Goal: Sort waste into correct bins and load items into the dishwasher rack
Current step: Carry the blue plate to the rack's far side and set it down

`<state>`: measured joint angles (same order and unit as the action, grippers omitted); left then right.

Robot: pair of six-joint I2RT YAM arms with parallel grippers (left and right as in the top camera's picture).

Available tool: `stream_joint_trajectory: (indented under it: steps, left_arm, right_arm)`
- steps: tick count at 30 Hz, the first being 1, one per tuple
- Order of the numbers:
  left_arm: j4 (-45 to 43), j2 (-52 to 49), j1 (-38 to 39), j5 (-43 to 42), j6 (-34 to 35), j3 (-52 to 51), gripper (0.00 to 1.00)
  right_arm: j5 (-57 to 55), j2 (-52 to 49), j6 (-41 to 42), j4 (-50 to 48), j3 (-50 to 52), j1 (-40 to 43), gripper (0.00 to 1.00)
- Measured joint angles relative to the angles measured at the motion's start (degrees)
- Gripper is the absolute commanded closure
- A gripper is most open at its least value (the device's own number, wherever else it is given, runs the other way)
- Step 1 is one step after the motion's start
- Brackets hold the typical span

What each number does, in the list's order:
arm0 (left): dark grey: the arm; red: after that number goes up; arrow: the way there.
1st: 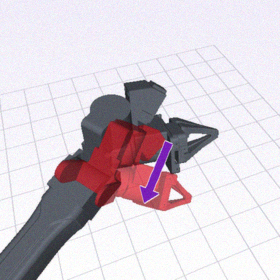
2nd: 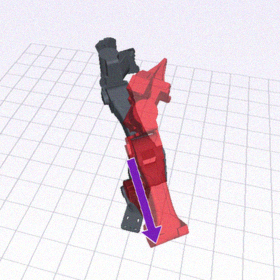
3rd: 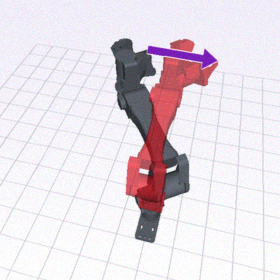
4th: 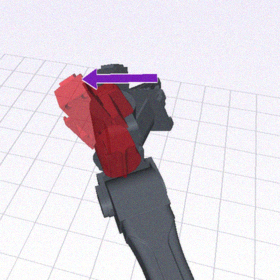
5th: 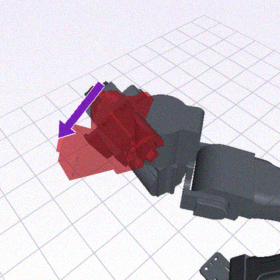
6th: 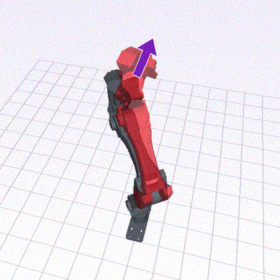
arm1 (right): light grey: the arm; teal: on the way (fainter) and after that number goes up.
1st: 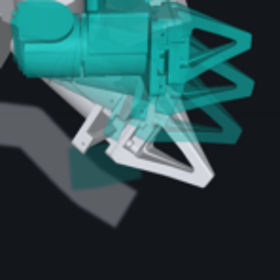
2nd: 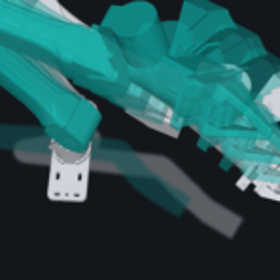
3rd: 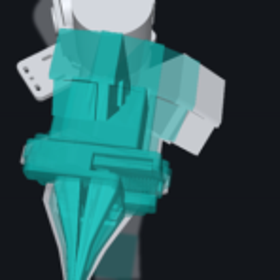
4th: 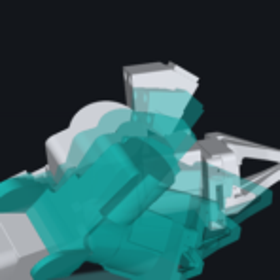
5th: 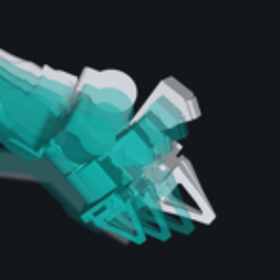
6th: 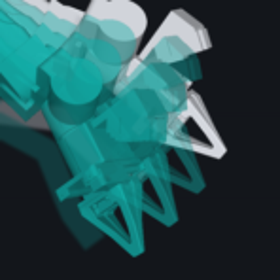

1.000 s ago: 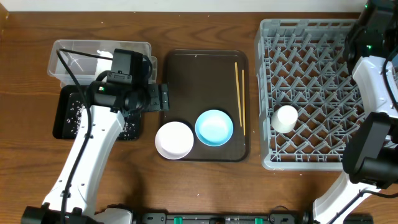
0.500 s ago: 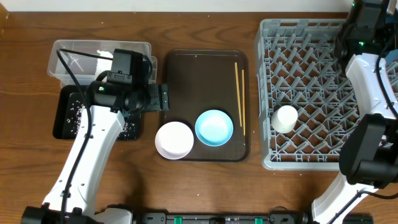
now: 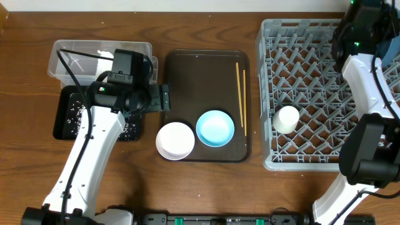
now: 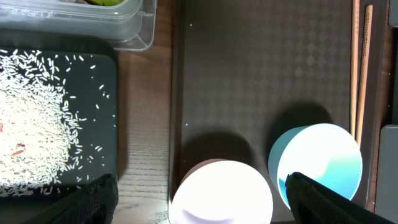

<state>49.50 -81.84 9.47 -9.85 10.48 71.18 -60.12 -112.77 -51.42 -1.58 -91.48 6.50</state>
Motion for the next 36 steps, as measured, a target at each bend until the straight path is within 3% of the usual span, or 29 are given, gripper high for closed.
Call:
stream_joint_trajectory:
  steps: [10, 14, 19, 31, 36]
  left_arm:
    - [0.0, 0.0, 0.0, 0.0, 0.0, 0.0, 0.11]
    - [0.0, 0.0, 0.0, 0.0, 0.0, 0.0, 0.11]
    - [0.0, 0.0, 0.0, 0.0, 0.0, 0.0, 0.12]
    - [0.0, 0.0, 0.0, 0.0, 0.0, 0.0, 0.12]
    - [0.0, 0.0, 0.0, 0.0, 0.0, 0.0, 0.12]
  right_arm:
    - [5.9, 0.5, -5.7, 8.7, -0.9, -0.4, 0.97]
    - [7.3, 0.7, -4.3, 10.4, -1.2, -0.4, 0.73]
    - [8.0, 0.6, -3.8, 11.8, -0.4, -1.2, 0.53]
    - [8.1, -0.3, -2.2, 11.7, 0.4, -6.7, 0.26]
    - [8.1, -0.3, 1.6, 10.8, 0.5, -7.1, 0.05]
